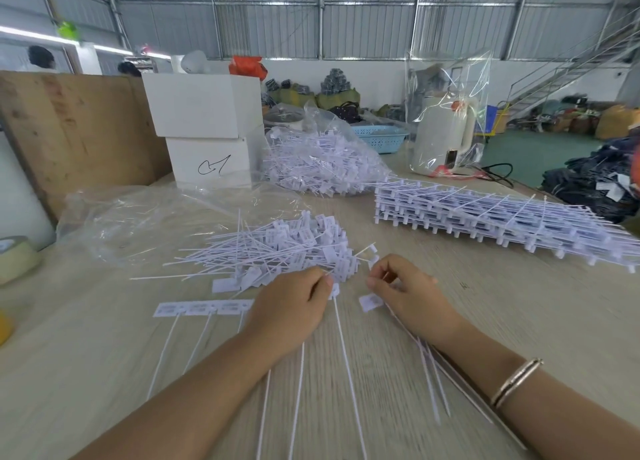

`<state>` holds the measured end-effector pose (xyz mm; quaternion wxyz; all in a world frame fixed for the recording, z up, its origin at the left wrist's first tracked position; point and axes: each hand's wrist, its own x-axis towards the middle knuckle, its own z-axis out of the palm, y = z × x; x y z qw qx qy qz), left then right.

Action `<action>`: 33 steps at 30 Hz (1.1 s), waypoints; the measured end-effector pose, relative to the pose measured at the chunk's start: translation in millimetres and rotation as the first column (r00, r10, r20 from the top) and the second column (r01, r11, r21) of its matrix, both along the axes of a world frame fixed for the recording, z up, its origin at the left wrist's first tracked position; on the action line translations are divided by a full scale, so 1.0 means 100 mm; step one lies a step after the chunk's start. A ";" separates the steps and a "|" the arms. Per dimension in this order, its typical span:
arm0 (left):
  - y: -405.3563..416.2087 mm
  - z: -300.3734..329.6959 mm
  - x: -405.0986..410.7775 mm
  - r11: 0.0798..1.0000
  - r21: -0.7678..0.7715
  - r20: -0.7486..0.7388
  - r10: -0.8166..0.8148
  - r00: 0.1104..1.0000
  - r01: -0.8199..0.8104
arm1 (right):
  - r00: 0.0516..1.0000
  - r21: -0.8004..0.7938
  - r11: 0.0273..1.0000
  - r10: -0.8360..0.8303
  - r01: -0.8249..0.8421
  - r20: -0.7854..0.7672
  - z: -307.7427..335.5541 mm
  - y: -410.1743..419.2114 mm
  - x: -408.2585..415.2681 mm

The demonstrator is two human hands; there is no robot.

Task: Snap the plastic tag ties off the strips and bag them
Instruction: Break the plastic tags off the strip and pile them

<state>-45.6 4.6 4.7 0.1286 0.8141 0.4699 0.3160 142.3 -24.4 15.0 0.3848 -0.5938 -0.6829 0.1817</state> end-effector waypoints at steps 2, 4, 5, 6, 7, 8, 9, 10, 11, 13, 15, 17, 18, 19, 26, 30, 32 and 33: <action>-0.02 0.01 0.03 0.998 0.062 -0.071 0.012 0.997 -0.008 | 0.999 0.095 0.995 -0.027 0.029 -0.029 0.01 0.01 -0.02; -0.04 0.03 0.03 0.996 0.084 -0.089 0.006 0.996 0.002 | 0.994 0.166 0.981 -0.090 0.098 -0.055 0.02 0.02 0.01; -0.05 0.04 0.02 0.997 0.082 -0.099 0.002 0.995 0.006 | 0.990 0.173 0.975 -0.134 0.140 -0.042 0.03 0.02 0.04; -0.05 0.05 0.00 0.997 0.079 -0.114 -0.002 0.993 0.011 | 0.984 0.149 0.973 -0.179 0.177 0.001 0.05 0.03 0.09; -0.06 0.05 -0.01 0.997 0.074 -0.134 -0.006 0.991 0.016 | 0.974 0.093 0.974 -0.215 0.208 0.074 0.06 0.03 0.15; -0.06 0.05 -0.03 0.998 0.065 -0.150 -0.010 0.989 0.020 | 0.957 0.011 0.972 -0.233 0.235 0.170 0.08 0.03 0.20; -0.06 0.05 -0.04 0.999 0.050 -0.156 -0.011 0.988 0.019 | 0.937 -0.074 0.963 -0.232 0.259 0.260 0.10 0.02 0.25; -0.06 0.05 -0.05 0.999 0.032 -0.154 -0.010 0.988 0.016 | 0.921 -0.141 0.950 -0.221 0.277 0.321 0.11 0.00 0.28; -0.05 0.04 -0.06 1.000 0.013 -0.147 -0.011 0.989 0.013 | 0.915 -0.190 0.941 -0.201 0.279 0.348 0.11 -0.01 0.29; -0.04 0.03 -0.05 1.000 -0.019 -0.133 -0.023 0.991 0.021 | 0.944 -0.244 0.947 -0.129 0.208 0.305 0.08 -0.04 0.23; -0.05 0.02 -0.03 0.997 -0.037 -0.121 -0.066 0.991 0.062 | 0.978 -0.228 0.968 -0.063 0.109 0.201 0.03 -0.03 0.13; -0.06 0.02 -0.02 0.995 -0.031 -0.111 -0.096 0.989 0.093 | 0.994 -0.187 0.979 -0.064 0.080 0.091 0.00 0.00 0.06; -0.06 0.02 -0.02 0.995 -0.018 -0.107 -0.098 0.989 0.096 | 0.996 -0.160 0.984 -0.079 0.085 0.041 -0.01 0.01 0.04; -0.07 0.02 -0.01 0.995 -0.005 -0.100 -0.098 0.990 0.098 | 0.996 -0.122 0.988 -0.094 0.093 -0.003 -0.01 0.01 0.03; -0.12 0.03 0.06 0.982 0.036 0.016 -0.184 0.983 0.183 | 0.981 0.021 0.997 0.068 -0.073 0.180 -0.02 -0.07 -0.14; -0.14 0.06 0.05 0.987 0.105 0.009 -0.127 0.992 0.125 | 0.991 -0.056 0.992 0.119 -0.116 0.053 -0.02 -0.03 -0.07; -0.12 0.08 0.02 0.993 0.099 -0.023 -0.067 0.998 0.069 | 0.985 -0.056 0.985 0.160 -0.164 -0.066 0.00 -0.03 -0.04; -0.12 0.09 0.02 0.997 0.067 -0.043 -0.042 0.998 0.045 | 0.982 -0.056 0.982 0.177 -0.181 -0.068 0.00 -0.03 -0.04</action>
